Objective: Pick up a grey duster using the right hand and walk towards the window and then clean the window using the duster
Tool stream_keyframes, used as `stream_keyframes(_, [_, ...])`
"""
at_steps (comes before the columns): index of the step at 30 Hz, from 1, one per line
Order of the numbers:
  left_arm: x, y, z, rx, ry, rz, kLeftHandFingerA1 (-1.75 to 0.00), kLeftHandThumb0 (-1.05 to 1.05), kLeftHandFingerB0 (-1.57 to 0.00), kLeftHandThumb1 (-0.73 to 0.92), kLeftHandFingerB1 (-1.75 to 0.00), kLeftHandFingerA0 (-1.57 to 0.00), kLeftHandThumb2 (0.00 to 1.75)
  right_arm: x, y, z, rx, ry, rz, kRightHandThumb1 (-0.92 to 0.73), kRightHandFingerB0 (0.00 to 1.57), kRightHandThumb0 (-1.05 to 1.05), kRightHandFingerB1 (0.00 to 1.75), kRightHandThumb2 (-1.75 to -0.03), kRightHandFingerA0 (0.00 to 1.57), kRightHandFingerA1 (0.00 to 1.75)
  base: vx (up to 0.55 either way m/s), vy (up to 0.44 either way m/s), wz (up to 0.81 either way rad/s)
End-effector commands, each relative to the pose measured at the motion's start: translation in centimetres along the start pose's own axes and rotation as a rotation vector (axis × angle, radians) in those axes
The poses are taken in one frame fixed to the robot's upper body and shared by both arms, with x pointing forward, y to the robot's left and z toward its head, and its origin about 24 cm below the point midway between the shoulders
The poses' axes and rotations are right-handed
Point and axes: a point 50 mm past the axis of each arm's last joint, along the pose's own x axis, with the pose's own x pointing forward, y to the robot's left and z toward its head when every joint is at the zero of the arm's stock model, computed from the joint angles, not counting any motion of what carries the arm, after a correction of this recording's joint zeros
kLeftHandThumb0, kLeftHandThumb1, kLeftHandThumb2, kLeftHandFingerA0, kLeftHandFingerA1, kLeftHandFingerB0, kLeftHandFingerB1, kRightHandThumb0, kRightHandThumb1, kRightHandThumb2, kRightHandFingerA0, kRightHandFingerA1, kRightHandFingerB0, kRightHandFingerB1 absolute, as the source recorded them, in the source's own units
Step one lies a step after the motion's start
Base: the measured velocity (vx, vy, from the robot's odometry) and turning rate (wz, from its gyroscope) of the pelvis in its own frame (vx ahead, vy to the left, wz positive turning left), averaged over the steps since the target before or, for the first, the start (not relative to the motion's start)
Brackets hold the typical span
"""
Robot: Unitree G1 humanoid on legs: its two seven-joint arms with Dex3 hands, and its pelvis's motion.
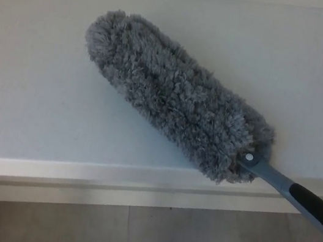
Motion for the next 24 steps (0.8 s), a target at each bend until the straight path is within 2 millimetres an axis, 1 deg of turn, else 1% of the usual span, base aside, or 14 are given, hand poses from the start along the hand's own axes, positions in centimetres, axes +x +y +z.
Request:
stream_keyframes(1, [-0.2, 1.4, 0.4, -0.117, -0.089, 0.109, -1.17, -0.2, -0.86, 0.69, -0.87, -0.96, 0.8, -0.2, -0.3, 1.2, 0.059, -0.102, -0.071, -0.59, 0.72, -0.1, 0.58, -0.88, 0.98, 0.66, 0.0, 0.0, 0.0])
stream_keyframes(5, [-0.4, 1.7, -0.3, -0.142, -0.078, 0.114, -1.2, -0.2, -0.84, 0.69, -0.86, -0.95, 0.76, -1.0, -1.2, 2.2, 0.051, -0.205, -0.091, -0.61, 0.62, -0.07, 0.51, -0.87, 0.9, 0.63, 0.0, 0.0, 0.0])
stream_keyframes(8, [-0.4, 1.8, -0.1, -0.156, -0.09, 0.114, -1.19, -0.2, -0.89, 0.64, -0.89, -1.09, 0.78, -2.4, -1.6, 3.3, 0.007, -0.303, -0.088, -0.58, 0.5, -0.13, 0.53, -0.85, 0.72, 0.64, 0.0, 0.0, 0.0])
stream_keyframes(9, [-0.3, 1.8, 0.0, -0.163, -0.086, 0.117, -1.18, -0.18, -0.85, 0.66, -0.85, -1.03, 0.81, -2.9, -1.7, 3.5, -0.001, -0.326, -0.08, -0.64, 0.39, -0.22, 0.49, -0.7, 0.59, 0.63, 0.0, 0.0, 0.0])
stream_keyframes(13, [-0.1, 1.9, 0.5, -0.187, -0.082, 0.128, -1.18, -0.17, -0.89, 0.63, -0.86, -1.09, 0.86, -4.8, -1.7, 4.4, -0.055, -0.416, -0.042, -0.66, 0.28, -0.37, 0.42, -0.6, 0.41, 0.64, 0.0, 0.0, 0.0])
stream_keyframes(14, [-0.1, 2.0, 0.5, -0.181, -0.081, 0.132, -1.13, -0.16, -0.89, 0.62, -0.84, -1.01, 0.85, -5.5, -1.7, 4.8, -0.07, -0.447, -0.037, -0.25, 0.07, -0.43, 0.59, -0.94, 0.14, 0.66, 0.0, 0.0, 0.0])
stream_keyframes(15, [-0.1, 2.0, 0.5, -0.176, -0.082, 0.133, -1.15, -0.15, -0.88, 0.64, -0.86, -1.01, 0.86, -7.3, -1.6, 5.4, -0.087, -0.481, -0.022, -0.47, 0.04, -0.63, 0.46, -0.83, 0.11, 0.62, 0.0, 0.0, 0.0])
stream_keyframes(16, [-0.1, 1.9, 0.6, -0.172, -0.085, 0.132, -1.15, -0.15, -0.88, 0.64, -0.86, -1.01, 0.86, -9.8, -1.5, 6.2, -0.103, -0.513, -0.009, -0.47, 0.04, -0.63, 0.46, -0.83, 0.11, 0.62, 0.0, 0.0, 0.0])
stream_keyframes(17, [-0.1, 1.9, 0.5, -0.171, -0.084, 0.131, -1.17, -0.15, -0.88, 0.62, -0.87, -1.01, 0.89, -10.7, -1.7, 6.4, -0.141, -0.53, -0.006, -0.45, 0.0, -0.38, 0.53, -1.01, 0.03, 0.56, 0.0, 0.0, 0.0])
stream_keyframes(18, [-0.1, 1.9, 0.5, -0.179, -0.082, 0.132, -1.16, -0.16, -0.87, 0.64, -0.87, -1.0, 0.87, -11.6, -1.8, 6.5, -0.154, -0.542, 0.002, -0.49, 0.03, -0.69, 0.33, -0.85, 0.06, 0.62, 0.0, 0.0, 0.0])
stream_keyframes(19, [-0.1, 2.0, 0.5, -0.189, -0.083, 0.126, -1.18, -0.14, -0.86, 0.64, -0.89, -0.98, 0.91, -12.2, -1.8, 6.6, -0.162, -0.554, 0.009, -0.66, 0.01, -0.67, 0.29, -0.62, 0.0, 0.63, 0.0, 0.0, 0.0])
stream_keyframes(20, [0.0, 2.1, 0.6, -0.194, -0.082, 0.126, -1.16, -0.17, -0.87, 0.64, -0.87, -1.0, 0.86, -13.6, -1.9, 6.8, -0.177, -0.578, 0.021, -0.47, 0.02, -0.7, 0.23, -0.89, 0.03, 0.52, 0.0, 0.0, 0.0])
stream_keyframes(22, [0.0, 2.1, 0.7, -0.185, -0.083, 0.14, -1.19, -0.17, -0.89, 0.62, -0.89, -1.0, 0.87, -16.1, -2.1, 7.4, -0.22, -0.615, 0.016, -0.47, 0.05, -0.72, 0.19, -0.89, 0.0, 0.39, 0.0, 0.0, 0.0])
stream_keyframes(24, [0.0, 2.2, 0.8, -0.188, -0.089, 0.141, -1.19, -0.2, -0.89, 0.63, -0.89, -1.0, 0.82, -16.9, -2.2, 7.9, -0.261, -0.643, 0.01, -0.52, 0.0, -0.76, 0.16, -0.93, 0.01, 0.35, 0.0, 0.0, 0.0])
